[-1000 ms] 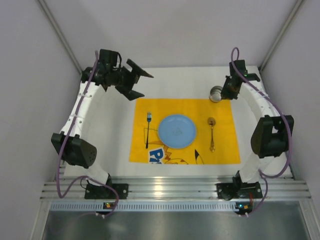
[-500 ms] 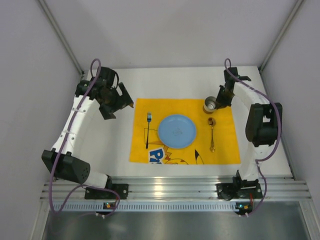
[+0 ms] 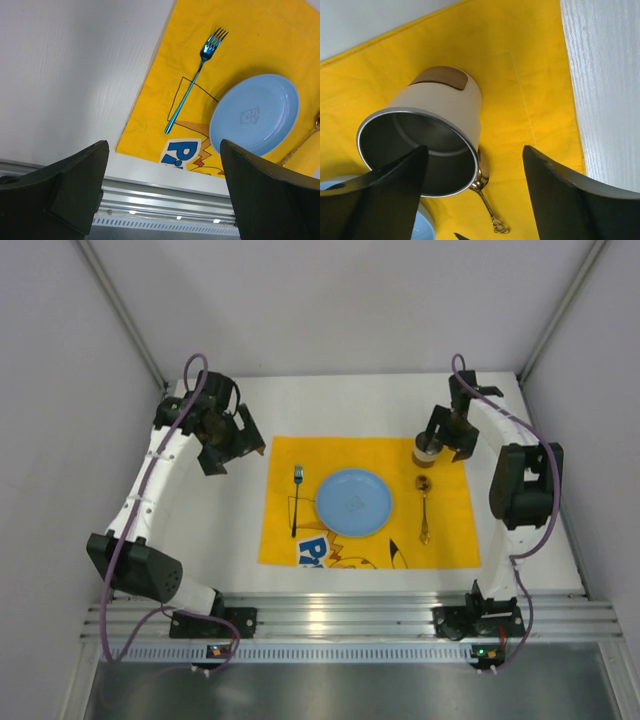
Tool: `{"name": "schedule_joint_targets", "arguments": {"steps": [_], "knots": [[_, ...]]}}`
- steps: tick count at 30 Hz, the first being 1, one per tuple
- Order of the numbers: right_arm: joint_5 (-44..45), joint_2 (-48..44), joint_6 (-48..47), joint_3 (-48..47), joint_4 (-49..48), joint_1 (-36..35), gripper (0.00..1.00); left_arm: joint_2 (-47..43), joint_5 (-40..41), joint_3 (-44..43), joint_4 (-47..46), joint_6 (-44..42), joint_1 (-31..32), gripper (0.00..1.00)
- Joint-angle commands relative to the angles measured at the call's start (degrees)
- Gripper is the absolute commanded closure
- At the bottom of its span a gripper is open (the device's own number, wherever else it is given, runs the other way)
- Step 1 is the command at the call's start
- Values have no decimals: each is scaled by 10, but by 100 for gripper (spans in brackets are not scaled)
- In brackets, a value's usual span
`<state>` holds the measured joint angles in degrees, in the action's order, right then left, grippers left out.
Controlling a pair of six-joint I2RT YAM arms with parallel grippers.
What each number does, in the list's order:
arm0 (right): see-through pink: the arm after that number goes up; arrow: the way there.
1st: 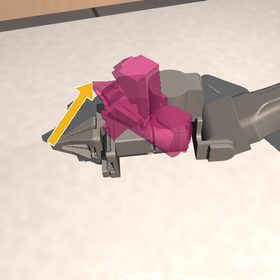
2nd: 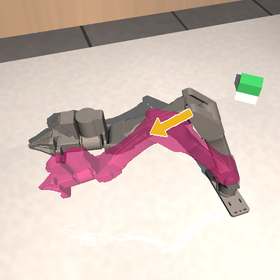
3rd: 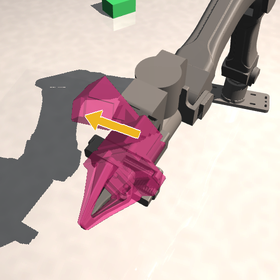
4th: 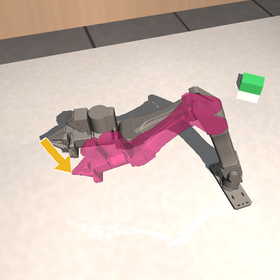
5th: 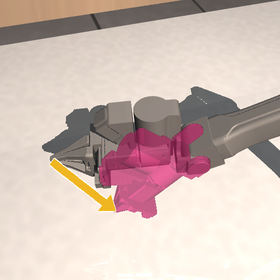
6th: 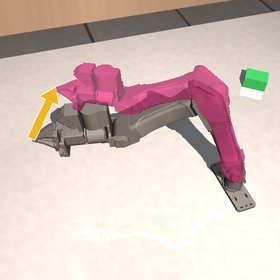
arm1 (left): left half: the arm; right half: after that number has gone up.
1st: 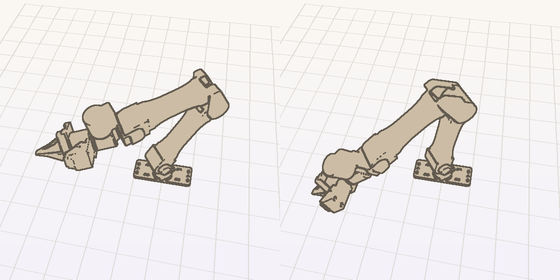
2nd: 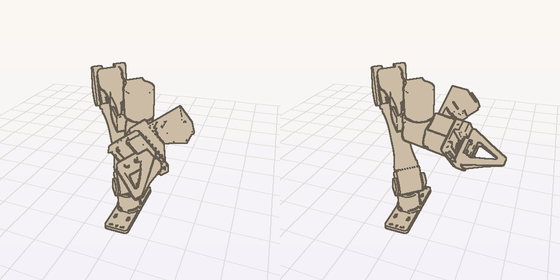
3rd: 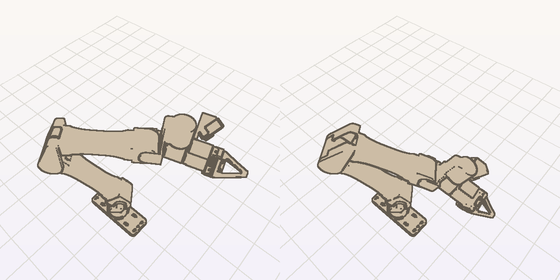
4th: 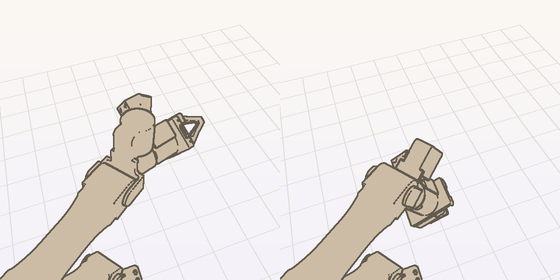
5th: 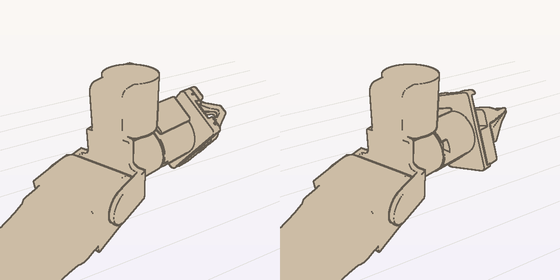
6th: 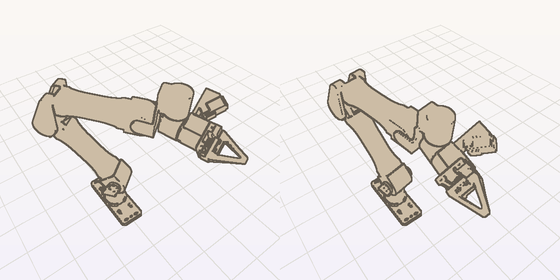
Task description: Set the dinner table for one person
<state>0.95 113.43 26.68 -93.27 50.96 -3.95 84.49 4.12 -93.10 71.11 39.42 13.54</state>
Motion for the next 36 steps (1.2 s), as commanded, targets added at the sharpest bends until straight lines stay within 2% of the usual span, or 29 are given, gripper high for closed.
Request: {"name": "schedule_joint_targets", "arguments": {"steps": [1, 3, 5, 8, 10, 12, 14, 16, 21, 23, 25, 26, 28, 29, 31, 33, 34, 36], "knots": [[4, 3, -1, -38, 20, 6, 20, 13, 23, -35, 5, -22, -2, 2], [6, 2, -5, -60, 34, 6, 11, 23, 33, -52, 10, -27, -2, 2], [16, -7, -10, -82, 53, 6, 7, 32, 40, -71, 15, -35, -2, 2], [44, -44, -19, -166, 83, 2, 5, 45, 54, -95, 24, -45, -2, 2], [45, -107, -33, -191, 72, -4, 5, 52, 59, -110, 32, -50, -2, 2], [-4, -166, -62, -181, 7, -15, 3, 63, 59, -129, 34, -52, -2, 3], [-87, -259, -74, -129, -64, -20, 0, 73, 51, -141, 32, -52, -2, 3], [-119, -340, -53, -78, -101, -20, 0, 76, 40, -145, 18, -50, -2, 3], [-196, -512, 31, 202, -227, -21, 0, 50, 25, -123, -52, -52, 6, 5], [-219, -591, 43, 293, -230, -20, 0, 7, 36, -66, -119, -74, 14, 4], [-235, -671, 54, 342, -224, -21, 0, -24, 49, -18, -152, -87, 14, 4], [-255, -698, 55, 384, -220, -21, 0, -55, 43, 43, -175, -98, 14, 4], [-268, -773, 51, 419, -213, -21, 0, -90, 13, 111, -250, -123, 19, 5], [-275, -793, 46, 441, -192, -21, 0, -126, 3, 179, -278, -163, 29, 6], [-296, -843, 22, 458, -172, -21, 0, -179, -21, 237, -360, -241, 46, 10], [-306, -882, 8, 482, -161, -21, 0, -215, -3, 305, -430, -295, 87, 11], [-302, -890, 7, 488, -157, -21, 0, -232, 43, 326, -454, -337, 98, 11], [-298, -898, 7, 498, -155, -21, 0, -285, 82, 392, -513, -357, 109, 9]]}}
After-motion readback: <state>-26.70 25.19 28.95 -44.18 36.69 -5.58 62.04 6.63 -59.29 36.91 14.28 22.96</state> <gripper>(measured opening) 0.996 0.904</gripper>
